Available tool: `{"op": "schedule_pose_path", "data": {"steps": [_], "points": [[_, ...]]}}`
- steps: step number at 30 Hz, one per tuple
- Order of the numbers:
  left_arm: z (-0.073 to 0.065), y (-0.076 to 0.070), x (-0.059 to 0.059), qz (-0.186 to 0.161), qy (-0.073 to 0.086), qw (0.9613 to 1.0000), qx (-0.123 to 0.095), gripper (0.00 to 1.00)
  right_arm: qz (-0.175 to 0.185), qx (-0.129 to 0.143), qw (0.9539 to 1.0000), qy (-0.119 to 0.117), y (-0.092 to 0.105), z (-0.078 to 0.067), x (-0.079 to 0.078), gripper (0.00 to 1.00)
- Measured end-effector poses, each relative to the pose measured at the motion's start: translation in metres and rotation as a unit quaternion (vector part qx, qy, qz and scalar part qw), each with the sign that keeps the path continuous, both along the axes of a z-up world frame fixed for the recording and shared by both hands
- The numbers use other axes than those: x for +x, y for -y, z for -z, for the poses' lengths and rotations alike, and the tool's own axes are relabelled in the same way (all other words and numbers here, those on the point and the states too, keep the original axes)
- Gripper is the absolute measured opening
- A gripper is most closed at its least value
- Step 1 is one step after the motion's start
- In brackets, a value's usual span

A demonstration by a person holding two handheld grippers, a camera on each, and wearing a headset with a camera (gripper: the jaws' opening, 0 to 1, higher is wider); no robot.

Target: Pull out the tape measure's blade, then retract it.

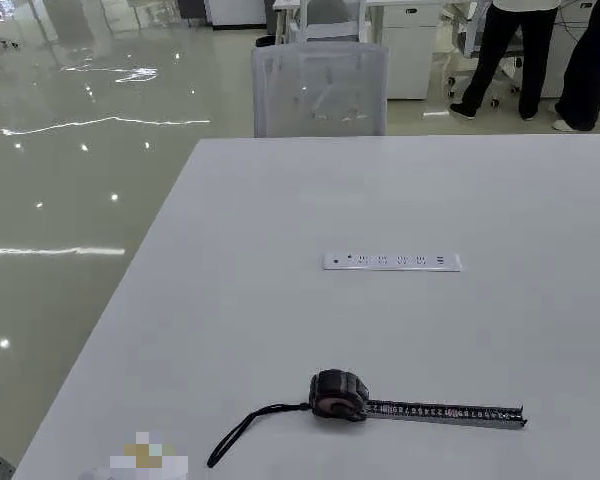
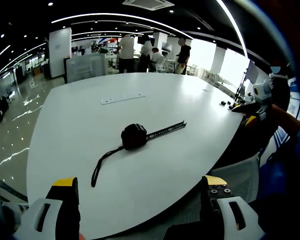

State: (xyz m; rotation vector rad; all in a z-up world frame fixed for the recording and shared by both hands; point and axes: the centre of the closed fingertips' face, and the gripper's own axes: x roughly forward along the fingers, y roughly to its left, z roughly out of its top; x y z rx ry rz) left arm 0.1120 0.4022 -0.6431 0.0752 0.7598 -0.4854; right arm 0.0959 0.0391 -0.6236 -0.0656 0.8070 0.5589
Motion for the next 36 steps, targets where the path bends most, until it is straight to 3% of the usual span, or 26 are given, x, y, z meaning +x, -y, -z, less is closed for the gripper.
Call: {"op": "schedule_pose_path", "data": {"steps": [14, 21, 25, 36], "points": [[0.006, 0.000, 0.004, -0.007, -0.009, 0.9999, 0.009, 0.97, -0.005, -0.017, 0.9999, 0.000, 0.004, 0.004, -0.001, 0.98], [0.008, 0.014, 0.015, -0.021, -0.017, 0.9996, 0.009, 0.96, -0.030, -0.026, 0.9992, -0.002, -0.003, 0.012, 0.002, 0.97], [0.008, 0.025, 0.026, -0.040, -0.018, 0.9990, -0.008, 0.96, -0.055, -0.039, 0.9977, -0.005, -0.007, 0.020, 0.008, 0.97], [0.026, 0.050, 0.041, -0.050, -0.027, 0.9982, 0.016, 0.93, -0.111, -0.064, 0.9917, -0.001, -0.004, 0.040, 0.035, 0.95]]}}
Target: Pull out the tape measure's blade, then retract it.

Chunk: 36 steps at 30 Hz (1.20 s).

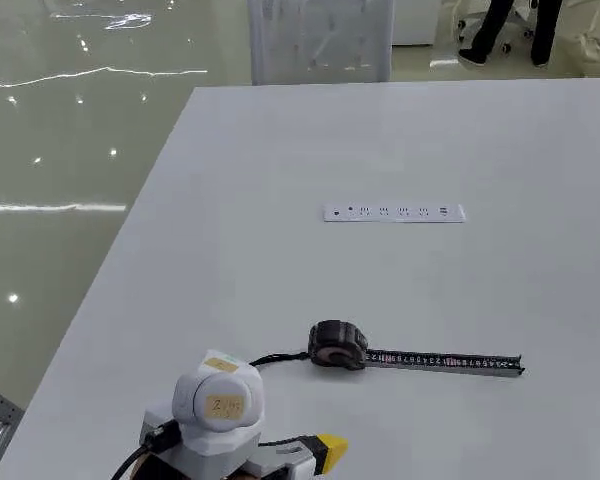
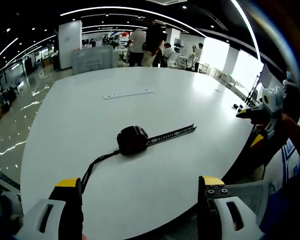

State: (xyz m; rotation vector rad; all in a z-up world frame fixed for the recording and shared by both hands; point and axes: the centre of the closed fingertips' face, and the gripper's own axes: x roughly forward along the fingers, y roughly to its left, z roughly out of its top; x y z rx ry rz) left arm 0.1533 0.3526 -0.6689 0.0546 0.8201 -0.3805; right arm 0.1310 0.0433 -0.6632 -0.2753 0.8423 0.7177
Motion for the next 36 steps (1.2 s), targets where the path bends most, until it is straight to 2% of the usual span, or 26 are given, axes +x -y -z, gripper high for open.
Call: {"op": "schedule_pose_path", "data": {"steps": [7, 10, 15, 20, 24, 26, 30, 36], "points": [[0.005, 0.011, 0.020, 0.003, -0.010, 0.9999, 0.011, 0.92, -0.022, -0.015, 0.9996, -0.006, 0.007, 0.009, 0.012, 0.95], [0.002, 0.017, 0.029, 0.009, -0.007, 0.9998, 0.013, 0.92, -0.029, -0.017, 0.9994, -0.007, 0.009, 0.012, 0.017, 0.94], [0.005, 0.024, 0.040, 0.015, -0.008, 0.9996, 0.023, 0.89, -0.049, -0.025, 0.9984, -0.011, 0.007, 0.021, 0.029, 0.93], [0.010, 0.028, 0.053, 0.003, -0.008, 0.9997, 0.023, 0.88, -0.064, -0.027, 0.9975, -0.014, 0.004, 0.029, 0.042, 0.92], [0.018, 0.032, 0.064, -0.013, -0.009, 0.9998, 0.011, 0.87, -0.078, -0.031, 0.9963, -0.019, 0.002, 0.038, 0.052, 0.92], [0.024, 0.035, 0.068, -0.016, -0.016, 0.9997, 0.010, 0.87, -0.086, -0.033, 0.9956, -0.020, 0.002, 0.042, 0.057, 0.91], [0.033, 0.038, 0.074, -0.012, -0.020, 0.9996, 0.017, 0.86, -0.100, -0.039, 0.9939, -0.024, 0.002, 0.048, 0.066, 0.91], [0.041, 0.036, 0.088, -0.024, -0.017, 0.9992, 0.029, 0.86, -0.130, -0.052, 0.9898, -0.024, 0.002, 0.059, 0.082, 0.89]]}}
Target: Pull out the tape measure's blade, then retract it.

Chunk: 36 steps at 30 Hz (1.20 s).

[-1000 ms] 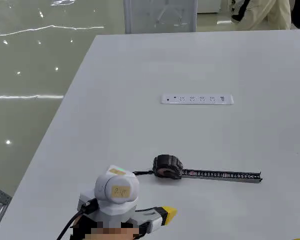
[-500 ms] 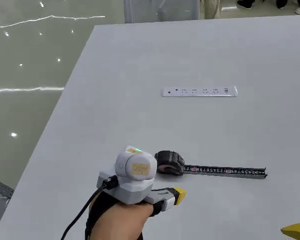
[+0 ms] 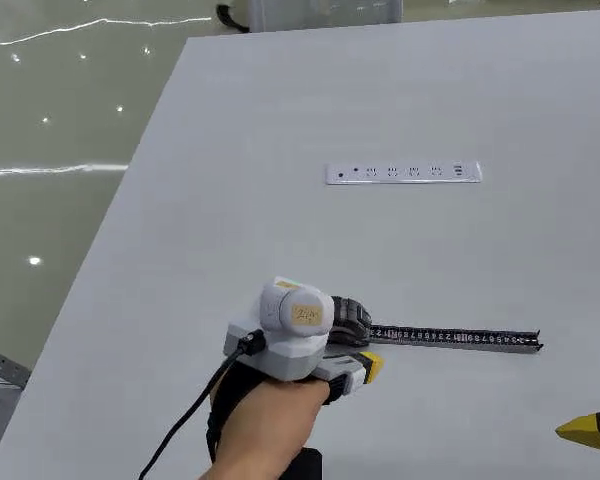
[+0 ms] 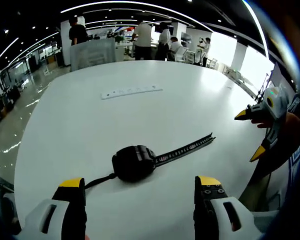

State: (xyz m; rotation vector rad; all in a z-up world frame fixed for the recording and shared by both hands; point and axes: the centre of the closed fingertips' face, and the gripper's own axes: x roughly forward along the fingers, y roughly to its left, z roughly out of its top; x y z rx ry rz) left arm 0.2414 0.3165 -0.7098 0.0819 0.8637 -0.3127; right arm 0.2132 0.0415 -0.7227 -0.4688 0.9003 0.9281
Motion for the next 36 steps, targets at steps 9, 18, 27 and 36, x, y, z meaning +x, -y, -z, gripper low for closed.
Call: {"op": "schedule_pose_path", "data": {"steps": [9, 18, 27, 36], "points": [[0.017, 0.001, 0.015, -0.032, -0.007, 0.9994, -0.013, 0.86, -0.046, -0.023, 0.9986, -0.008, 0.000, 0.014, 0.021, 0.88], [0.029, 0.005, 0.033, -0.057, 0.001, 0.9983, -0.013, 0.85, -0.093, -0.042, 0.9947, -0.018, -0.002, 0.033, 0.040, 0.85], [0.041, 0.000, 0.048, -0.094, 0.007, 0.9955, -0.008, 0.83, -0.124, -0.053, 0.9907, -0.018, -0.003, 0.047, 0.053, 0.80], [0.058, 0.001, 0.053, -0.113, -0.005, 0.9935, -0.006, 0.81, -0.173, -0.067, 0.9823, -0.023, -0.001, 0.058, 0.060, 0.71]]}}
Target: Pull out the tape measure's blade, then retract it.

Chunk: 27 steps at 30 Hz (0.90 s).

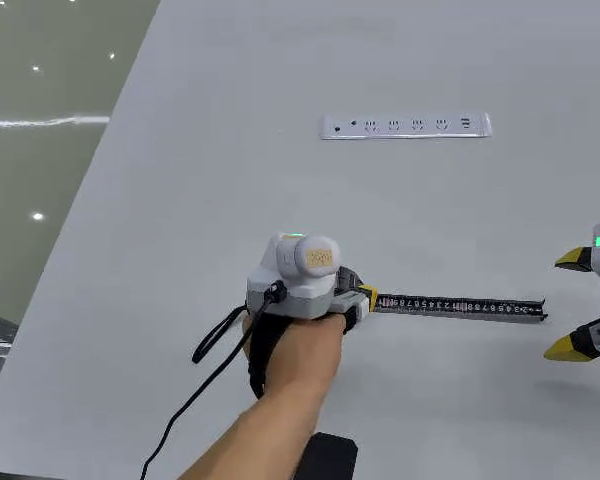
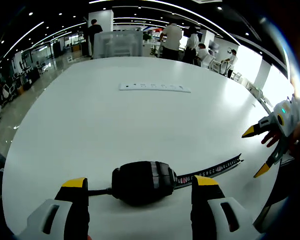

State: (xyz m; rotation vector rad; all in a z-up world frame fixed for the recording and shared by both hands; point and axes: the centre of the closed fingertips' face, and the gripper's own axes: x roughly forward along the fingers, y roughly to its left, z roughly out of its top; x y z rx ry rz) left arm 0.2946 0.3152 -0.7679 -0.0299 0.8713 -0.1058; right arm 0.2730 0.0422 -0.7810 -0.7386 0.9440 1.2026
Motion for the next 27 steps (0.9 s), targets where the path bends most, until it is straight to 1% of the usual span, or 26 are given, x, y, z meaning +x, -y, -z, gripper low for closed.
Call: {"op": "schedule_pose_path", "data": {"steps": [3, 5, 7, 9, 11, 13, 15, 17, 20, 24, 27], "points": [[0.004, 0.001, 0.003, -0.001, -0.002, 1.0000, 0.001, 0.81, -0.016, 0.000, 0.9999, -0.003, -0.001, 0.002, 0.000, 0.64], [0.006, 0.001, 0.005, -0.003, -0.003, 1.0000, 0.000, 0.81, -0.022, -0.003, 0.9997, -0.006, -0.001, 0.005, 0.002, 0.63], [0.006, 0.000, 0.006, -0.004, -0.003, 1.0000, 0.002, 0.81, -0.036, -0.006, 0.9993, -0.006, -0.001, 0.008, 0.002, 0.61], [0.007, 0.000, 0.007, -0.006, -0.004, 1.0000, 0.000, 0.80, -0.048, -0.004, 0.9988, -0.008, -0.001, 0.010, 0.002, 0.58], [0.008, 0.000, 0.008, -0.004, -0.004, 1.0000, 0.003, 0.80, -0.053, -0.006, 0.9986, -0.008, -0.001, 0.012, 0.003, 0.56], [0.010, -0.001, 0.008, -0.007, -0.006, 1.0000, 0.002, 0.80, -0.069, -0.002, 0.9976, -0.009, -0.003, 0.014, 0.002, 0.53], [0.012, -0.002, 0.008, -0.008, -0.007, 0.9999, 0.001, 0.79, -0.074, -0.006, 0.9971, -0.013, -0.003, 0.018, 0.001, 0.49], [0.013, -0.002, 0.008, -0.010, -0.007, 0.9999, 0.001, 0.79, -0.080, -0.006, 0.9967, -0.013, -0.004, 0.022, 0.002, 0.49], [0.015, -0.002, 0.008, -0.011, -0.008, 0.9999, 0.000, 0.79, -0.092, -0.005, 0.9956, -0.018, -0.005, 0.024, 0.001, 0.44], [0.017, -0.003, 0.008, -0.014, -0.007, 0.9999, -0.002, 0.78, -0.097, -0.013, 0.9950, -0.020, -0.003, 0.031, 0.002, 0.44], [0.019, -0.003, 0.008, -0.014, -0.009, 0.9999, -0.001, 0.78, -0.102, -0.021, 0.9943, -0.020, 0.001, 0.036, 0.002, 0.43]]}}
